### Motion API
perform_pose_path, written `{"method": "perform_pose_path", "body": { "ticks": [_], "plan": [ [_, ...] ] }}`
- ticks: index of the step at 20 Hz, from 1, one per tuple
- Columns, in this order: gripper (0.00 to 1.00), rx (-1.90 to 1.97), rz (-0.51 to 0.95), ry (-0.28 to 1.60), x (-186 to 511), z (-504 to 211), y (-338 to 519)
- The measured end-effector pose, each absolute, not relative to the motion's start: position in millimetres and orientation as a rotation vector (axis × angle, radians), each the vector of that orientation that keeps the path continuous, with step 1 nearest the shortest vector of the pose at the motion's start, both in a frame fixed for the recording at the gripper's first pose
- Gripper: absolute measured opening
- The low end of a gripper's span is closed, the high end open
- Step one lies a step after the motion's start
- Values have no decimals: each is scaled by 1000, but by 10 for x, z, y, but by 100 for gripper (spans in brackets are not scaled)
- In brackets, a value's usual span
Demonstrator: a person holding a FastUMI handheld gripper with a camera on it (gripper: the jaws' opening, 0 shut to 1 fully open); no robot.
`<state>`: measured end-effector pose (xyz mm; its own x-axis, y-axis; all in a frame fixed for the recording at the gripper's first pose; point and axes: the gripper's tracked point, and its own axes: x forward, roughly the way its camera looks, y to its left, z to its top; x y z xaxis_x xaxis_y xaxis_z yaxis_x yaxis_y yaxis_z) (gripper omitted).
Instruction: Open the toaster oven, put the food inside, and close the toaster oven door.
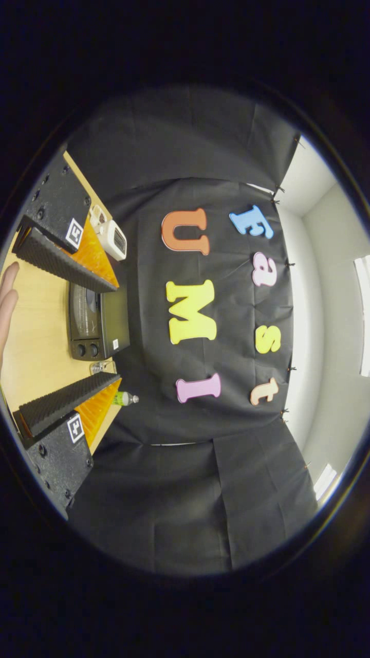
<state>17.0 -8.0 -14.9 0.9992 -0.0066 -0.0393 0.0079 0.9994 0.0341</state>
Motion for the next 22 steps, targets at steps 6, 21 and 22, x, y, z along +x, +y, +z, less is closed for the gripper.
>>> {"method": "perform_pose_path", "body": {
  "ticks": [6, 21, 22],
  "plan": [
    [100, 60, 8, 35, 591, -310, 75],
    [100, 40, 77, 63, 2004, -1210, 789],
    [100, 60, 65, 65, 2095, -1273, 760]
  ]
}}
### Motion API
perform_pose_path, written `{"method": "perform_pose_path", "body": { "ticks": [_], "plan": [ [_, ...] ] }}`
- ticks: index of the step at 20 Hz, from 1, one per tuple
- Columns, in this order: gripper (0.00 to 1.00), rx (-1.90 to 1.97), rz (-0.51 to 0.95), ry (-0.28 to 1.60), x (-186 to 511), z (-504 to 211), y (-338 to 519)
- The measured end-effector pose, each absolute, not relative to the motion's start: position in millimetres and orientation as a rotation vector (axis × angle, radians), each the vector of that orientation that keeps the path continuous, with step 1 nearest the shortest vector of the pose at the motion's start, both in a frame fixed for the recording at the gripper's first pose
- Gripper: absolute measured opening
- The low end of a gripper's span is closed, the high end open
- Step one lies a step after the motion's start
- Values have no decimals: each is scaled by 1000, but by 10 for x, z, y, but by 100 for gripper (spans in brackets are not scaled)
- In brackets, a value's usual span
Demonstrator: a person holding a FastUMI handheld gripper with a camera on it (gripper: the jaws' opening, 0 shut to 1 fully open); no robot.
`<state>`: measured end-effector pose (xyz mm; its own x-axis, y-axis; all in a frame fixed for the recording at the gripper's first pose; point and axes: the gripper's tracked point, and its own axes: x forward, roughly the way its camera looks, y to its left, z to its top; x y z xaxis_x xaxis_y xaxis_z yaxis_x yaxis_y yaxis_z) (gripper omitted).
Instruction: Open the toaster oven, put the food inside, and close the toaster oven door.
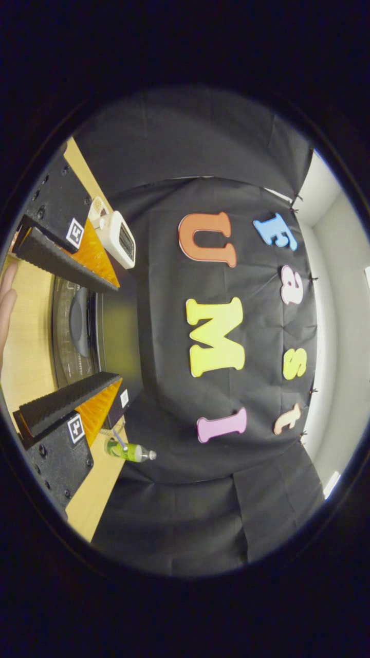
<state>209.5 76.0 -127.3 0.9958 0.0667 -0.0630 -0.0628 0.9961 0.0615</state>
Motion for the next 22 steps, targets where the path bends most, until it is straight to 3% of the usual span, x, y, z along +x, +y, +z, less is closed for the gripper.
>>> {"method": "perform_pose_path", "body": {
  "ticks": [7, 22],
  "plan": [
    [100, 9, 56, 114, 2560, -1689, 847],
    [100, -36, 61, 151, 2693, -2002, 927]
  ]
}}
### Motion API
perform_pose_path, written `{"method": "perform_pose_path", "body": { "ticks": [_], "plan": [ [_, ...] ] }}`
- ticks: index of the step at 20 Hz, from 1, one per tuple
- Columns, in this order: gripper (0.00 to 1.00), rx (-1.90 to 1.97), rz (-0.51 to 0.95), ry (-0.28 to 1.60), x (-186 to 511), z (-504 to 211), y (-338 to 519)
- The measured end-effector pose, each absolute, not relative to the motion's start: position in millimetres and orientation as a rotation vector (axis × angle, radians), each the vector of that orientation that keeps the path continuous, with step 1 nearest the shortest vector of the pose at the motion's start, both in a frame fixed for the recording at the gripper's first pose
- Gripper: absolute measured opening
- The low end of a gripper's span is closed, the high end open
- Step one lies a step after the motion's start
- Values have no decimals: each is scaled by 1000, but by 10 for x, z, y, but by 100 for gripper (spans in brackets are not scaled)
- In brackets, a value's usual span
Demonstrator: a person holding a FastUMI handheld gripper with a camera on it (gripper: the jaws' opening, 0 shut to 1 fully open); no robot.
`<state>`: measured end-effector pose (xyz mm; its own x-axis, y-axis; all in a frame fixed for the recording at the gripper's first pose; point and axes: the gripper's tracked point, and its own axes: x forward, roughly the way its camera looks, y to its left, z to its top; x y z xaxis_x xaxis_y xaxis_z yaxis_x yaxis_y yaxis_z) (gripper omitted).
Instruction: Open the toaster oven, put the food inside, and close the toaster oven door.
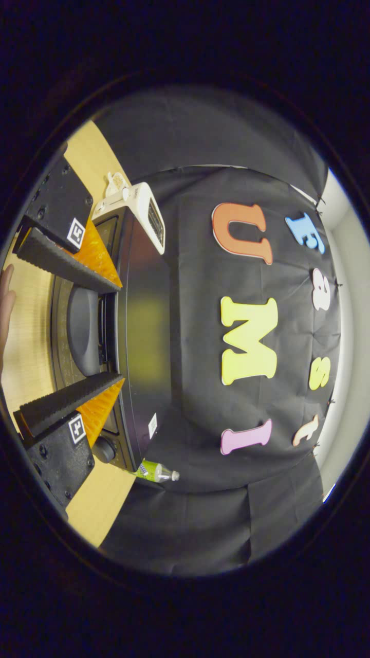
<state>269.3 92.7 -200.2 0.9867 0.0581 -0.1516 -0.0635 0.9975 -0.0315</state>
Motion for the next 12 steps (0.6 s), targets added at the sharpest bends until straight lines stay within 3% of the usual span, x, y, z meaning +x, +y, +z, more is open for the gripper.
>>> {"method": "perform_pose_path", "body": {
  "ticks": [5, 12],
  "plan": [
    [100, -36, 70, 140, 2480, -2085, 903],
    [100, -38, 87, 269, 2058, -2328, 853]
  ]
}}
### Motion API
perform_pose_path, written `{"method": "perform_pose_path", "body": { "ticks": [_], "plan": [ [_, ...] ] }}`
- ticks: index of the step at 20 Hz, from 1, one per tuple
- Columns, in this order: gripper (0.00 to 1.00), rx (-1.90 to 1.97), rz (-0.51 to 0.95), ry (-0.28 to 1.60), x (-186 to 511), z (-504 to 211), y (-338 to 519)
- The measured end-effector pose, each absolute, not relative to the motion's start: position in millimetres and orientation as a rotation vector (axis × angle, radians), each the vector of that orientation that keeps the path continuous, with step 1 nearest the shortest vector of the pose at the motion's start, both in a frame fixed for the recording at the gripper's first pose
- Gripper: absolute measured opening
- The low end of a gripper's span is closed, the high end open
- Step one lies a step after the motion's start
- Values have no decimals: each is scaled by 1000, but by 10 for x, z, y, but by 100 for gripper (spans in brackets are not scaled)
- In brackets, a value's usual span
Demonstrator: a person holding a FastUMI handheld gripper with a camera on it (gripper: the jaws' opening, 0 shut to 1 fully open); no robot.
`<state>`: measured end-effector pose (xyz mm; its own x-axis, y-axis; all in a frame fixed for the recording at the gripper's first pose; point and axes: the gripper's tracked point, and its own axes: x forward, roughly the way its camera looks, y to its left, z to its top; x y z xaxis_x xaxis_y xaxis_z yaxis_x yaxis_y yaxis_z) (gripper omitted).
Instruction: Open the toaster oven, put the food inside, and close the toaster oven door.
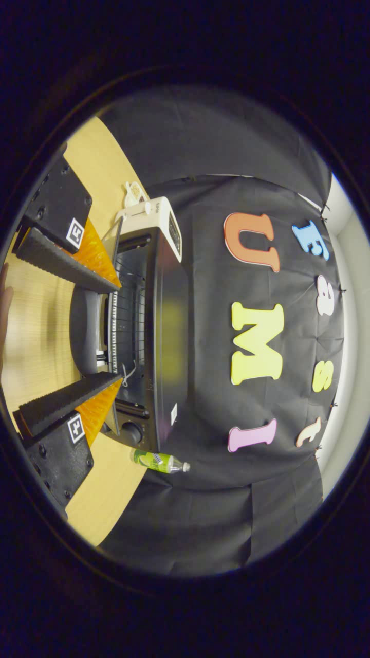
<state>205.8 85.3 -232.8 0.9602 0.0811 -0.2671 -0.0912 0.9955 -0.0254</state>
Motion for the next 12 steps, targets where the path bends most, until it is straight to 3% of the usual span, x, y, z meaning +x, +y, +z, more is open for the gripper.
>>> {"method": "perform_pose_path", "body": {
  "ticks": [12],
  "plan": [
    [100, -128, 88, 552, 1484, -2955, 734]
  ]
}}
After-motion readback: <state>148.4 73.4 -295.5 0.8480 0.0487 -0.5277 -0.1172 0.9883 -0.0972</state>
